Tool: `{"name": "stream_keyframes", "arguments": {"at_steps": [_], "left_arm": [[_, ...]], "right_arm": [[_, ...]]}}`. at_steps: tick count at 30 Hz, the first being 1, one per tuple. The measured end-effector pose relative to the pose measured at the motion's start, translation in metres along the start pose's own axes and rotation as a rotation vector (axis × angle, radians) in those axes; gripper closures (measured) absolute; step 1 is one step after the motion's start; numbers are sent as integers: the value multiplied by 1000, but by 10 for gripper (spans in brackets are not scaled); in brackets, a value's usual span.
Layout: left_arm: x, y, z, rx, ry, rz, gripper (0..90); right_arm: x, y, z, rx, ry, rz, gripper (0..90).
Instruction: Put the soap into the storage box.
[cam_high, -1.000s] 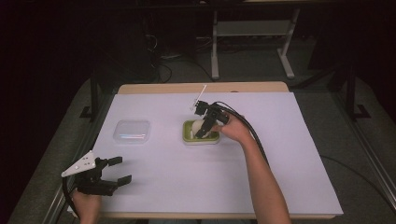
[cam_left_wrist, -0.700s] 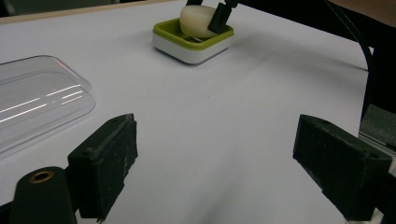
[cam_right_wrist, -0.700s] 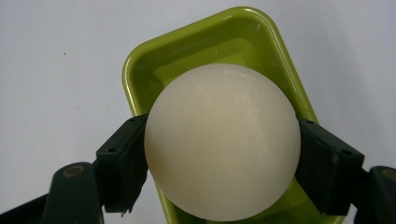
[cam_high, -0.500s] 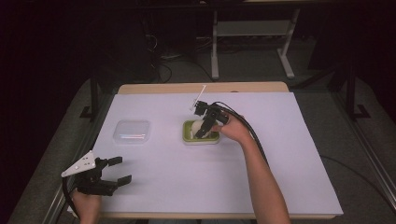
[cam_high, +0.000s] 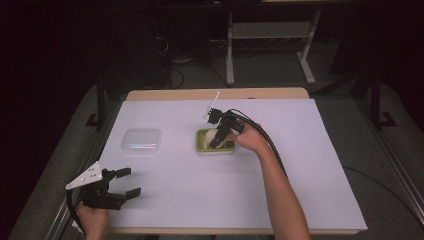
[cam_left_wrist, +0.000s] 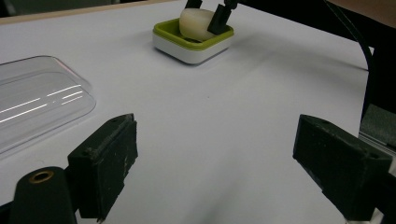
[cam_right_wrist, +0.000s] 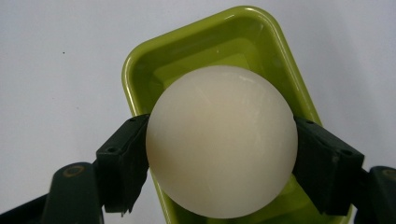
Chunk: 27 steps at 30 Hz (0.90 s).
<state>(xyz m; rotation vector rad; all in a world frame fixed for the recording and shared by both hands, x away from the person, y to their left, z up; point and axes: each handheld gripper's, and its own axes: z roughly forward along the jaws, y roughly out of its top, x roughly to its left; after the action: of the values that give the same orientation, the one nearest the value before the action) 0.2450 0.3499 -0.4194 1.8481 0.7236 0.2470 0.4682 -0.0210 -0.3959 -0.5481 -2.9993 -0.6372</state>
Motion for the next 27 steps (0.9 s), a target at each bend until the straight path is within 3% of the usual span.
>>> {"name": "stream_keyframes", "arguments": {"at_steps": [27], "left_arm": [[0, 0, 0, -1, 3, 2, 131]], "right_arm": [[-2, -3, -2, 7, -9, 7, 241]]}}
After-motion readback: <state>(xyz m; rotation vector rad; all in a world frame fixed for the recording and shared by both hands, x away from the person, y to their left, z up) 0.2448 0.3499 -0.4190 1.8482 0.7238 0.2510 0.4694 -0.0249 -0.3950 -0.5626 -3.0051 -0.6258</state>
